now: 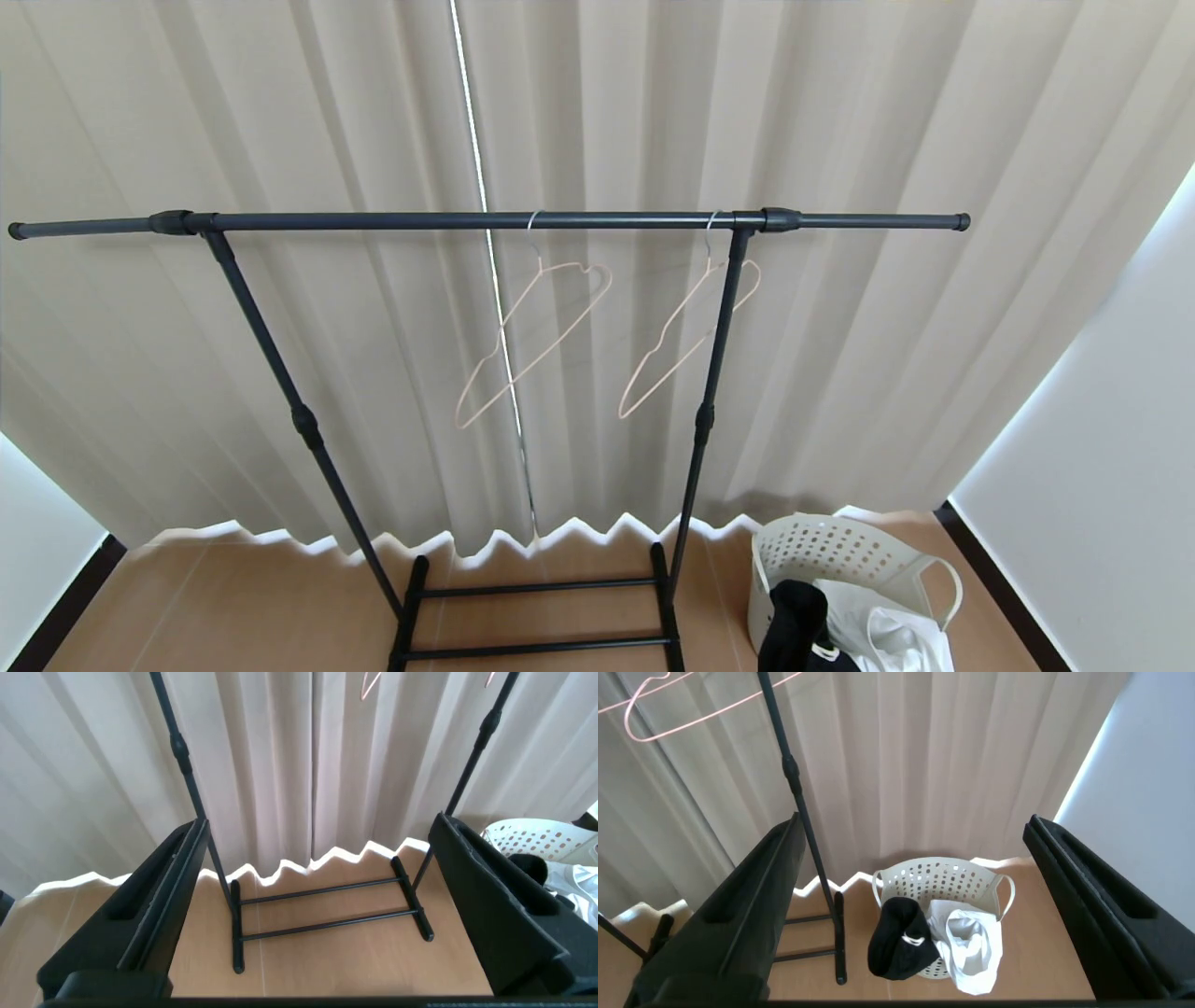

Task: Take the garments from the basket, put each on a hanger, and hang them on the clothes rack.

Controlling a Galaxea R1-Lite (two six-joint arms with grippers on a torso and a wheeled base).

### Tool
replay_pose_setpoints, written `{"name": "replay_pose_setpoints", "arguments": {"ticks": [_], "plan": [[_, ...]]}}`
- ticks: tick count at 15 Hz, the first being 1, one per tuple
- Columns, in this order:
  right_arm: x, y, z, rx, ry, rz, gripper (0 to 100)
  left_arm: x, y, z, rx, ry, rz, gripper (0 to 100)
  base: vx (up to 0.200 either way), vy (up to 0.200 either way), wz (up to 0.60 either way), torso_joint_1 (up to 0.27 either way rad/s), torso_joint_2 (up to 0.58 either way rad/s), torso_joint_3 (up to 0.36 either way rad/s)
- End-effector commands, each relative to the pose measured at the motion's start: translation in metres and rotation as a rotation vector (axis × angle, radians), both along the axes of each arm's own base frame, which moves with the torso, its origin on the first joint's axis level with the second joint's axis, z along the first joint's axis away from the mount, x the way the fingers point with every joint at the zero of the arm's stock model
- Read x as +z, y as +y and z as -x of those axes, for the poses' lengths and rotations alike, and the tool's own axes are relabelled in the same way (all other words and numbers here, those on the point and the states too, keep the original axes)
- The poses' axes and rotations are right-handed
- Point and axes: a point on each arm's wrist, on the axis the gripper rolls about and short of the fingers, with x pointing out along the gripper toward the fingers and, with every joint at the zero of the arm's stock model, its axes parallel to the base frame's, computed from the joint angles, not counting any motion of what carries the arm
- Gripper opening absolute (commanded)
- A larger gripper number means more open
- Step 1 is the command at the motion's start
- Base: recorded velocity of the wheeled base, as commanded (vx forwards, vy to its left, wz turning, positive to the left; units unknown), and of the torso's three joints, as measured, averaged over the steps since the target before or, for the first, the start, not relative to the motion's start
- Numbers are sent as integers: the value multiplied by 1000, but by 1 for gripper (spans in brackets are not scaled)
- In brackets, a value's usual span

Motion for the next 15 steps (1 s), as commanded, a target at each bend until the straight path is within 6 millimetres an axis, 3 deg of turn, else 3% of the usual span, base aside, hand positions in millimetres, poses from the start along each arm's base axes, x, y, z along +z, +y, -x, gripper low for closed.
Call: {"name": "replay_pose_setpoints", "arguments": {"ticks": [1, 4, 15], "plan": [[0, 0, 0, 0, 0, 2, 100, 0, 0, 0, 0, 1, 0, 100, 0, 0, 0, 0, 0, 0], [0, 0, 0, 0, 0, 0, 100, 0, 0, 0, 0, 1, 0, 100, 0, 0, 0, -35, 92, 51], [0, 0, 0, 0, 0, -3, 100, 0, 0, 0, 0, 0, 0, 100, 0, 0, 0, -143, 347, 195]]}}
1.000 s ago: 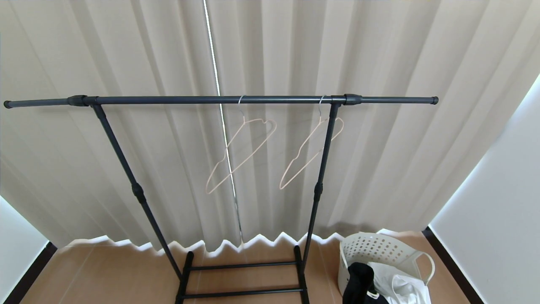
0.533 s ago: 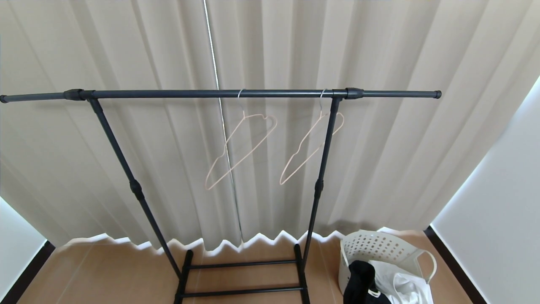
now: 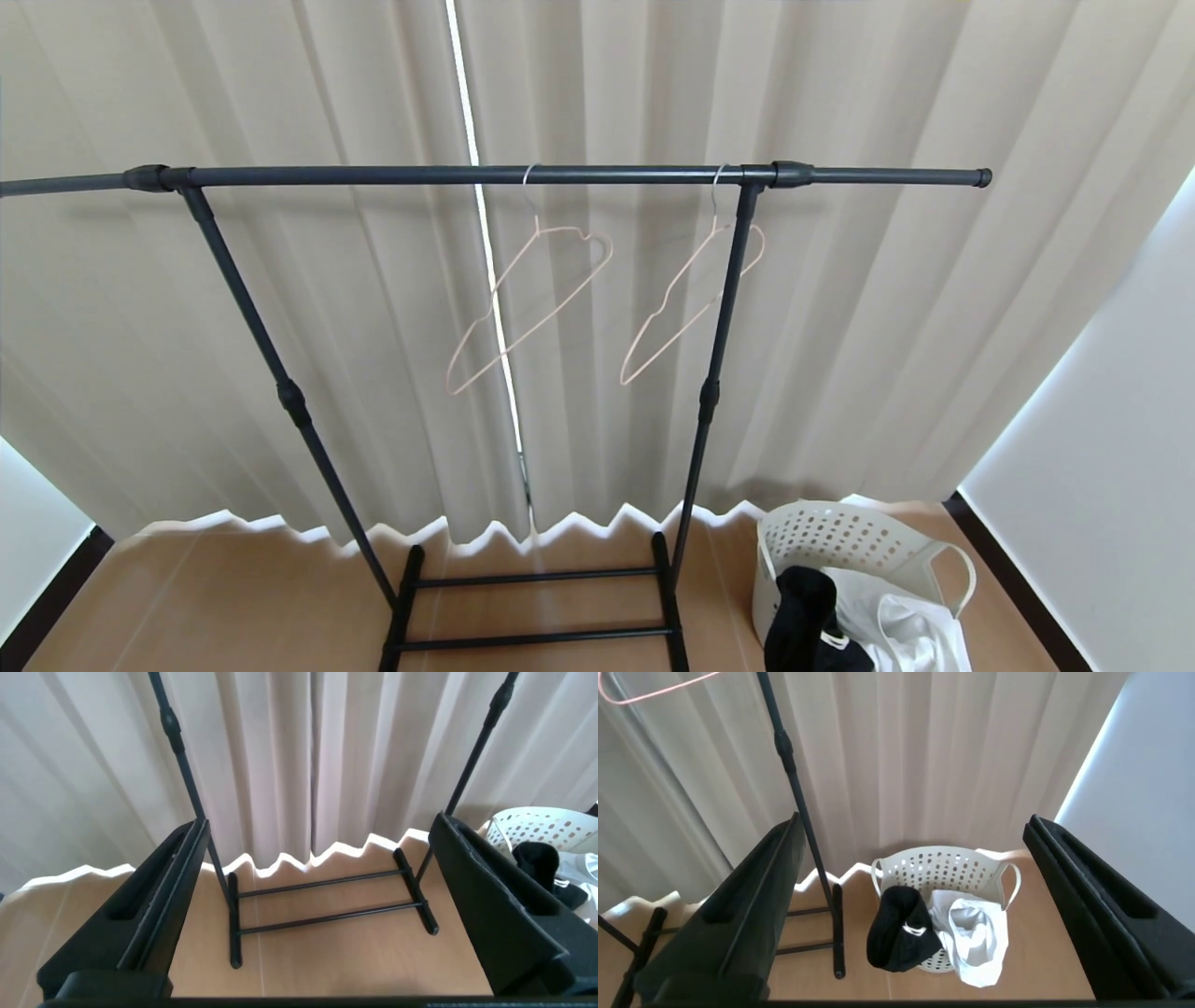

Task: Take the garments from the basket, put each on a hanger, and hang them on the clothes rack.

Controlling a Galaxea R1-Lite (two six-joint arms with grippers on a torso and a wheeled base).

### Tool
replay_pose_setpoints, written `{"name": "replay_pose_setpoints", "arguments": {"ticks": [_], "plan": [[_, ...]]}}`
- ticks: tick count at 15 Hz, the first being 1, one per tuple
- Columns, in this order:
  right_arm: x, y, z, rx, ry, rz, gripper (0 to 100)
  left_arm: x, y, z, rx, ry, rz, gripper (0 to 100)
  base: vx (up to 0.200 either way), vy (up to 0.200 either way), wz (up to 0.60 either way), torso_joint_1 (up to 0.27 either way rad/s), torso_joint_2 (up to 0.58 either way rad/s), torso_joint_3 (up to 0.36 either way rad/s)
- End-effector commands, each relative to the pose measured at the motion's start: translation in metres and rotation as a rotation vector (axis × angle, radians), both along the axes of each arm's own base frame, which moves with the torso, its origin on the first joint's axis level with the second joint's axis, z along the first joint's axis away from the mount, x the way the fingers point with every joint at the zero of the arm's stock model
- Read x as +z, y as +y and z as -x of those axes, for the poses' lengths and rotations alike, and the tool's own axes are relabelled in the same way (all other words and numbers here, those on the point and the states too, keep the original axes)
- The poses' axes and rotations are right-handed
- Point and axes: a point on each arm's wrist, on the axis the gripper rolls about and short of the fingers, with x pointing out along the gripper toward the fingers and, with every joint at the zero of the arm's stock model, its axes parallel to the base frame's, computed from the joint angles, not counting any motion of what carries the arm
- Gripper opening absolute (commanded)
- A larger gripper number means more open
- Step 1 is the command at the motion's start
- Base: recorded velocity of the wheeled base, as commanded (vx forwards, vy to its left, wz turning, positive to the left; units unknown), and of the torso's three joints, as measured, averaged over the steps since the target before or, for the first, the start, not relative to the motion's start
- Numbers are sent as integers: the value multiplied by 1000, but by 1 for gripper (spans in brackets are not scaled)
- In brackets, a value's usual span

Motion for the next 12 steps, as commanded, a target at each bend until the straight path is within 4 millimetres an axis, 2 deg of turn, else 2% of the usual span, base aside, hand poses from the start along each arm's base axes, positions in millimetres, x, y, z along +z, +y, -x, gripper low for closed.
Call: {"name": "replay_pose_setpoints", "arguments": {"ticks": [1, 6, 12], "plan": [[0, 0, 0, 0, 0, 1, 100, 0, 0, 0, 5, 2, 2, 100, 0, 0, 0, -149, 369, 222], [0, 0, 0, 0, 0, 1, 100, 0, 0, 0, 1, 2, 1, 100, 0, 0, 0, -151, 381, 231], [0, 0, 0, 0, 1, -7, 100, 0, 0, 0, -1, 1, 1, 100, 0, 0, 0, -194, 536, 329]]}}
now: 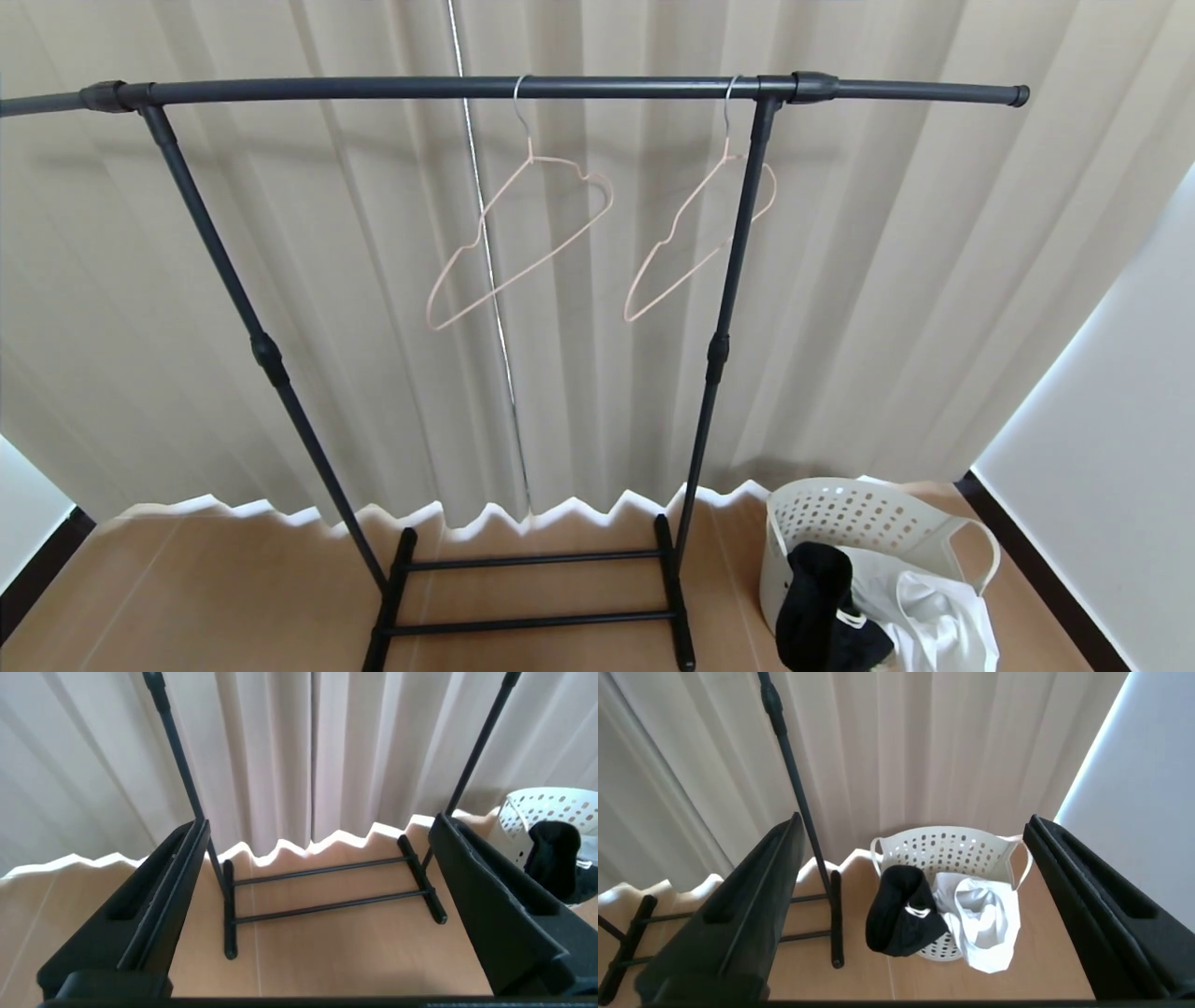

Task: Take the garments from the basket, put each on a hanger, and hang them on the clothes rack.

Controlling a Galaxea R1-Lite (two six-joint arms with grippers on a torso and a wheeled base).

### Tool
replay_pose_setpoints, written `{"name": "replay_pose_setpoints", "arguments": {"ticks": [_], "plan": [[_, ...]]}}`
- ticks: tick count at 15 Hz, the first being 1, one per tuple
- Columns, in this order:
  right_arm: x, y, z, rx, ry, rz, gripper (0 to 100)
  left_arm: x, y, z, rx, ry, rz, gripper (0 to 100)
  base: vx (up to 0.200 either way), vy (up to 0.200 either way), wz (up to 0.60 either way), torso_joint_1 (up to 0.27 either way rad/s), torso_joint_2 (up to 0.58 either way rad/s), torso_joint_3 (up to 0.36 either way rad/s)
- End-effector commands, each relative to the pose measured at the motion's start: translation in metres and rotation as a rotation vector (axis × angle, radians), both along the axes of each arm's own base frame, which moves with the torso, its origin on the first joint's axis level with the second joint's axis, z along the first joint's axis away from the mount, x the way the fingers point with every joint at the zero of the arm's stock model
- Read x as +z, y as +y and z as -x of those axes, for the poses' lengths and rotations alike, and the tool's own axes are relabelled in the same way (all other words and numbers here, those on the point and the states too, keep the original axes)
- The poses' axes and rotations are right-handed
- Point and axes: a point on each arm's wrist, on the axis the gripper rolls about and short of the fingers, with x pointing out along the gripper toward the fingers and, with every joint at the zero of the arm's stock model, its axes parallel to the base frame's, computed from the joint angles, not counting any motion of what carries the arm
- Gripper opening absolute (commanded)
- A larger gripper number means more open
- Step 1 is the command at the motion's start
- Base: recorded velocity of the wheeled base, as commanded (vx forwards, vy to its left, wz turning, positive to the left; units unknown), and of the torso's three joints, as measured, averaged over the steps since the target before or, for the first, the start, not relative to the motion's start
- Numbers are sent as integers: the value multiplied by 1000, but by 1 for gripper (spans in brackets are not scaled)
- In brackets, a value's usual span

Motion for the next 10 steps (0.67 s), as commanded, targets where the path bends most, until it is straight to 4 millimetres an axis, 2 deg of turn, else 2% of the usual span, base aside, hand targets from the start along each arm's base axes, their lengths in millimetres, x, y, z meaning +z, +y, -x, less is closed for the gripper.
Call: {"name": "replay_pose_setpoints", "arguments": {"ticks": [1, 10], "plan": [[0, 0, 0, 0, 0, 0, 100, 0, 0, 0, 2, 3, 2, 100, 0, 0, 0, -183, 544, 354], [0, 0, 0, 0, 0, 0, 100, 0, 0, 0, 2, 1, 2, 100, 0, 0, 0, -143, 504, 358]]}}
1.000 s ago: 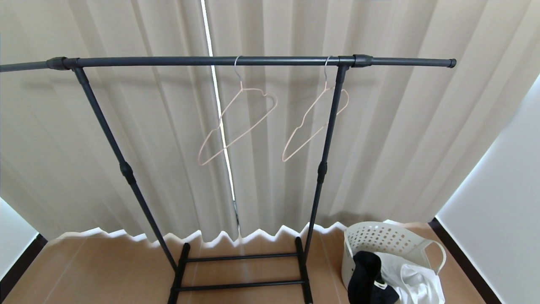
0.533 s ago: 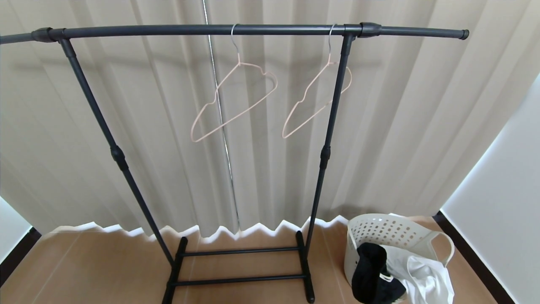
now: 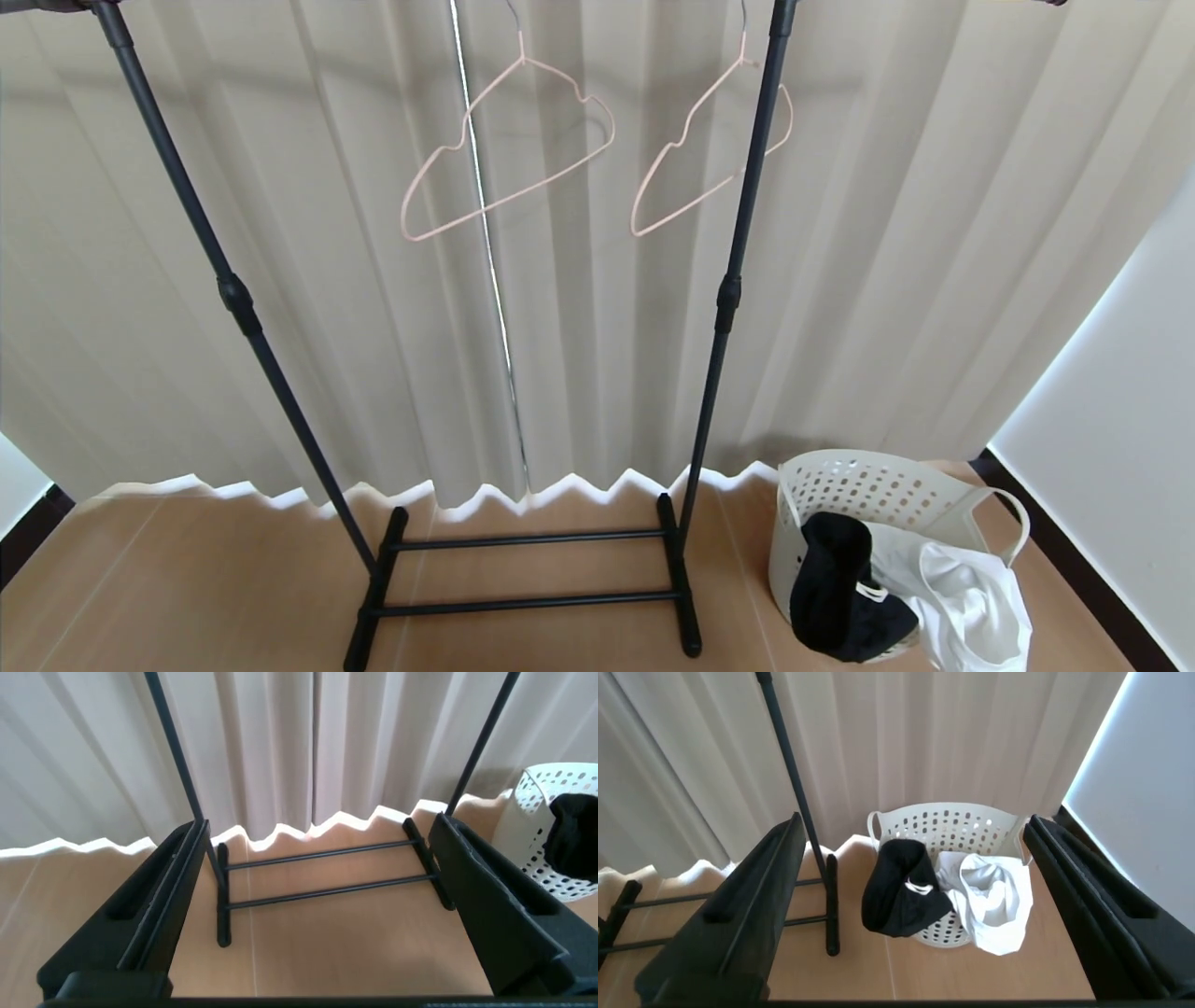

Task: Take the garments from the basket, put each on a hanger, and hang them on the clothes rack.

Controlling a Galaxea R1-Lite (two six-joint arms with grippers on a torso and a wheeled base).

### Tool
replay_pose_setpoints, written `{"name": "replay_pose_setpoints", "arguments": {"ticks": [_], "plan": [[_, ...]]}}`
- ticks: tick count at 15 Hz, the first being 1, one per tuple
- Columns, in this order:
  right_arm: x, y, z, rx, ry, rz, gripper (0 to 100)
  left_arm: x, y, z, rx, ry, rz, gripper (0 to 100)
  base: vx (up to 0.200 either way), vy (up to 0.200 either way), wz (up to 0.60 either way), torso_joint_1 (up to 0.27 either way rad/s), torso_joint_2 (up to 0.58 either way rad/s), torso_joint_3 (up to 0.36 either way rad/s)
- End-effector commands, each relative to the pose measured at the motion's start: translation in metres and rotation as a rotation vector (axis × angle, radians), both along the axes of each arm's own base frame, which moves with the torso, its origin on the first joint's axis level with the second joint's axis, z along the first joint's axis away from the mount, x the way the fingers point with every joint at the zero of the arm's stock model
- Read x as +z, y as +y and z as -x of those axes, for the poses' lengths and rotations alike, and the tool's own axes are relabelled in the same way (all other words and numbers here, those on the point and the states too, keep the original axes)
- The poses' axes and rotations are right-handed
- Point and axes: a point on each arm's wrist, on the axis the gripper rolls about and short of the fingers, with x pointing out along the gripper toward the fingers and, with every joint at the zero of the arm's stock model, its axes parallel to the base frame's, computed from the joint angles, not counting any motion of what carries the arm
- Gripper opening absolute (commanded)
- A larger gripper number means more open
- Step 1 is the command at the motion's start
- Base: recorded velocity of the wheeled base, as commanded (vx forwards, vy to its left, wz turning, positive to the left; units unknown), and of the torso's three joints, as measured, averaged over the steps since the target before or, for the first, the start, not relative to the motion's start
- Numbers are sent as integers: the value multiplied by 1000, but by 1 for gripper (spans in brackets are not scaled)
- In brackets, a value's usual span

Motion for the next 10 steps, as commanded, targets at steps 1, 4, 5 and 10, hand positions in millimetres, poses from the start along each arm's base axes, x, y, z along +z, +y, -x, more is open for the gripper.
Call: {"name": "replay_pose_setpoints", "arguments": {"ticks": [1, 4, 5, 10], "plan": [[0, 0, 0, 0, 1, 0, 100, 0, 0, 0, 0, 1, 0, 100, 0, 0, 0, -100, 456, 369], [0, 0, 0, 0, 1, 0, 100, 0, 0, 0, 1, 1, 2, 100, 0, 0, 0, -67, 460, 380], [0, 0, 0, 0, 1, 0, 100, 0, 0, 0, 1, 1, 2, 100, 0, 0, 0, -36, 452, 393], [0, 0, 0, 0, 1, 8, 100, 0, 0, 0, 1, 0, 2, 100, 0, 0, 0, -16, 341, 320]]}}
